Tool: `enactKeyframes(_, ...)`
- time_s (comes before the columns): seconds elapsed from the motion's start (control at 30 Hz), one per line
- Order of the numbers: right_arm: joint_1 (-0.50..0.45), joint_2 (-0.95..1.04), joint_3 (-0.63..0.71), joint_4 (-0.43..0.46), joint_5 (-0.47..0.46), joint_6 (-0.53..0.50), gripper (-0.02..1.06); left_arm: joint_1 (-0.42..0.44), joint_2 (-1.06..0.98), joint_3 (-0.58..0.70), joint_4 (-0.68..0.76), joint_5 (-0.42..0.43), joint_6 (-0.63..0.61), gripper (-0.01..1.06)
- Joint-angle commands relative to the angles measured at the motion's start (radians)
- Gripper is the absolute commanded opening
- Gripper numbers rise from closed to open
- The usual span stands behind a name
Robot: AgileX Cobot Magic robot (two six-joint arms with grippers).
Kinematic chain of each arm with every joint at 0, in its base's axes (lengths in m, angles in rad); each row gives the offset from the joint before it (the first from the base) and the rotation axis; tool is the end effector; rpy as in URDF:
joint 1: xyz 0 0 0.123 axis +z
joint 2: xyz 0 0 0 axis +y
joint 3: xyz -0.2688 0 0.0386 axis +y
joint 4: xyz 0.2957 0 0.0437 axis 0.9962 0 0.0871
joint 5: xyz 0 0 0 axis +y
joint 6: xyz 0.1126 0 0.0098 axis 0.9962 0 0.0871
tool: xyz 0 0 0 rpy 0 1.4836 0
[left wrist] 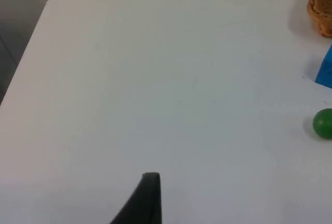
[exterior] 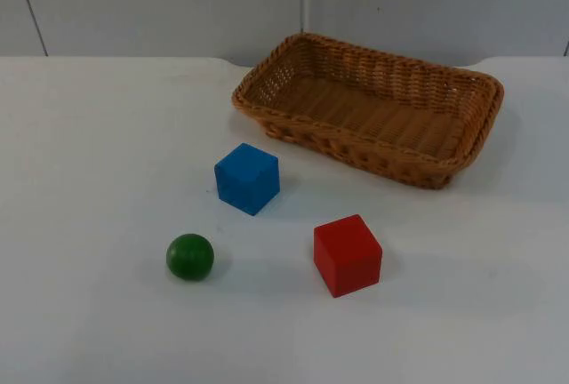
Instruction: Place all geometric objects except the red cube into the basket.
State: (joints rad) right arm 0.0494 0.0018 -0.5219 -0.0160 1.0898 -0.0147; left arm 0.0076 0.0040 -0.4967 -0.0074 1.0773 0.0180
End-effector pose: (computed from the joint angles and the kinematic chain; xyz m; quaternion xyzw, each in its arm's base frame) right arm 0.0662 0.0017 0.2945 -0.0269 0.8551 0.0010 0.5177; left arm 0.0705 -0.0002 0.2871 0.0046 0.8594 0.0028 0.5113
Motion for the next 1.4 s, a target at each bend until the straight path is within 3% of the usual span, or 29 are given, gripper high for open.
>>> enactKeyframes(0.0,-0.006,-0.002,0.006,-0.007,-0.015,0.003,1.03,0.002,-0.004,0.003,0.017,-0.003,0.000,1.03)
enactKeyframes(0.4,-0.006,0.056,-0.034,-0.044,-0.042,0.025,1.03,0.002,0.021,-0.032,0.092,-0.039,-0.067,1.03)
enactKeyframes(0.5,-0.006,0.296,-0.187,-0.099,-0.143,0.048,1.03,0.002,0.248,-0.181,0.220,-0.196,-0.137,1.03)
enactKeyframes(0.53,-0.006,0.296,-0.187,-0.099,-0.143,0.048,1.03,0.002,0.248,-0.181,0.220,-0.196,-0.137,1.03)
enactKeyframes(0.63,-0.006,0.564,-0.372,-0.112,-0.238,0.048,1.03,0.002,0.508,-0.371,0.237,-0.322,-0.139,1.03)
enactKeyframes(0.73,-0.006,0.735,-0.493,-0.112,-0.306,0.048,1.03,0.002,0.666,-0.522,0.217,-0.359,-0.141,1.03)
enactKeyframes(0.83,-0.006,0.934,-0.679,-0.112,-0.325,0.045,1.03,0.002,0.874,-0.707,0.189,-0.351,-0.141,1.03)
enactKeyframes(0.93,-0.006,1.045,-0.784,-0.094,-0.308,0.009,1.03,0.002,0.968,-0.789,0.153,-0.351,-0.141,1.03)
enactKeyframes(1.0,-0.006,1.093,-0.839,-0.051,-0.303,-0.032,1.03,0.002,1.002,-0.812,0.144,-0.353,-0.141,1.03)
enactKeyframes(1.23,-0.006,1.115,-0.882,-0.048,-0.304,-0.041,1.03,0.002,1.034,-0.814,0.126,-0.324,-0.132,1.03)
enactKeyframes(1.37,-0.006,1.113,-0.882,-0.042,-0.270,-0.055,1.03,-0.015,1.145,-0.757,-0.198,-0.152,0.246,1.03)
